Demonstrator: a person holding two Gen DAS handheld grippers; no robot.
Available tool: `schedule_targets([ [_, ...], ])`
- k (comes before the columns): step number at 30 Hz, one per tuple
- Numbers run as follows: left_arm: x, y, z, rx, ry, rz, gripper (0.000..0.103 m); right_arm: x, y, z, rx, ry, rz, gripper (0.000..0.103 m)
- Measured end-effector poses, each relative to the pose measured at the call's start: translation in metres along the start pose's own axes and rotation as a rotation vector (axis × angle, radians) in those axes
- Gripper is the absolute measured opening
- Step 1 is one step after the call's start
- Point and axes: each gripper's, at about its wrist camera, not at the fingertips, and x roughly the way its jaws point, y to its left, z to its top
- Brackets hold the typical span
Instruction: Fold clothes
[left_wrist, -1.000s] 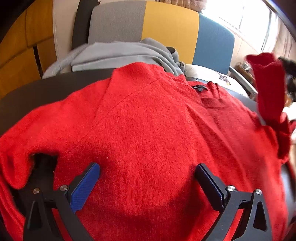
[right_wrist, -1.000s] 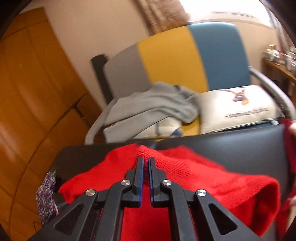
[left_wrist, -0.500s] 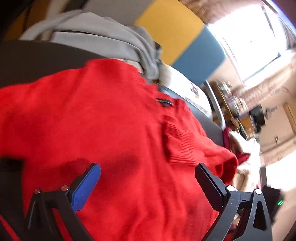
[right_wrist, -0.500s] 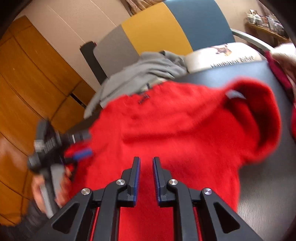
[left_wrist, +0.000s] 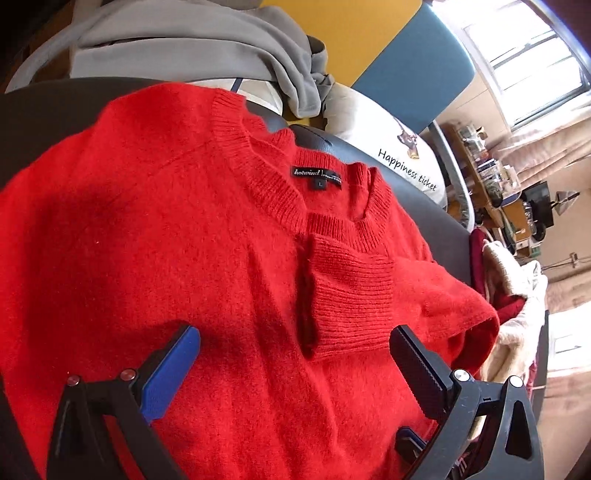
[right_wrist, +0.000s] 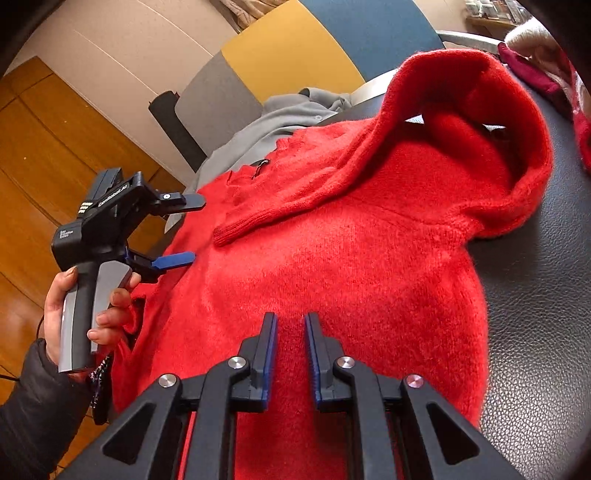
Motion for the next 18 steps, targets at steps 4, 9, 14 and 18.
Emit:
schedule_targets([
  [4,0.008,-0.015,0.003,-0.018,0.025,-0.057,0.1,0.0,-0.003,0.0,0.019,-0.006,0.024,0.014],
  [9,0.018,-0.024,0.002,0.007,0.047,-0.009,0.06,0.0,-0.003,-0.001,0.022,-0.012,0.03,0.014],
  [14,0.033,-0.024,0.002,0.004,0.118,0.013,0.045,-0.001,-0.004,-0.001,0.033,-0.014,0.043,0.014],
  [18,0.029,-0.029,0.002,0.029,0.121,0.012,0.048,0.0,-0.005,0.0,0.037,-0.018,0.048,0.014],
])
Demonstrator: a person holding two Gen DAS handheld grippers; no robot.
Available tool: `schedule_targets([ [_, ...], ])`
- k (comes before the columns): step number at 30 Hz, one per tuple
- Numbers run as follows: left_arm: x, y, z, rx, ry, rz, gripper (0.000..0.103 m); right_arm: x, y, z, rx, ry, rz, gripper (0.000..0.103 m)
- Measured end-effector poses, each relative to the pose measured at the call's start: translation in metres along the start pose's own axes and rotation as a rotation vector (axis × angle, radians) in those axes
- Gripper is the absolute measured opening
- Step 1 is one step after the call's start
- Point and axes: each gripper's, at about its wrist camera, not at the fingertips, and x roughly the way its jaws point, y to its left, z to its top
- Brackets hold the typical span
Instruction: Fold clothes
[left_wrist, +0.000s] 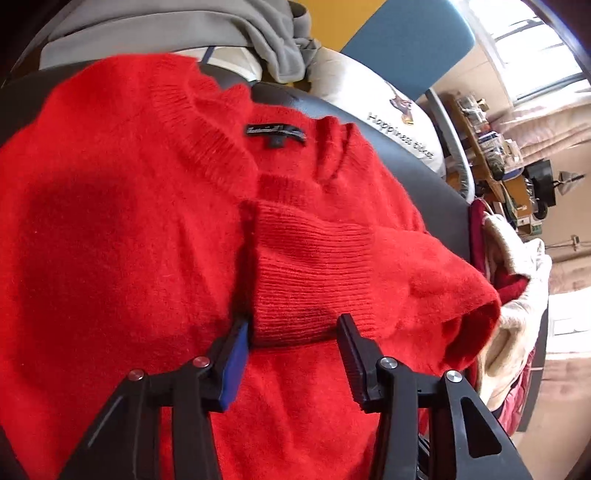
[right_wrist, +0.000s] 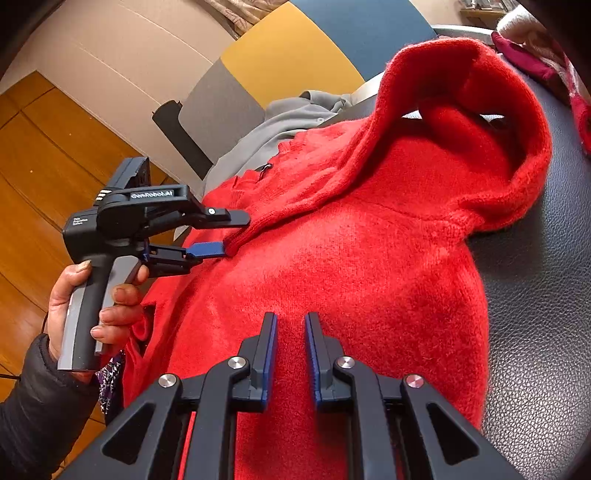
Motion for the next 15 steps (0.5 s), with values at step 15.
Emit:
schedule_targets([
  [15,-0.109,0.013,0.021,-0.058,-0.312,-0.196,0.011,0.0,-0.005,-0.002,0.012,-0.001,0.016,0.014],
])
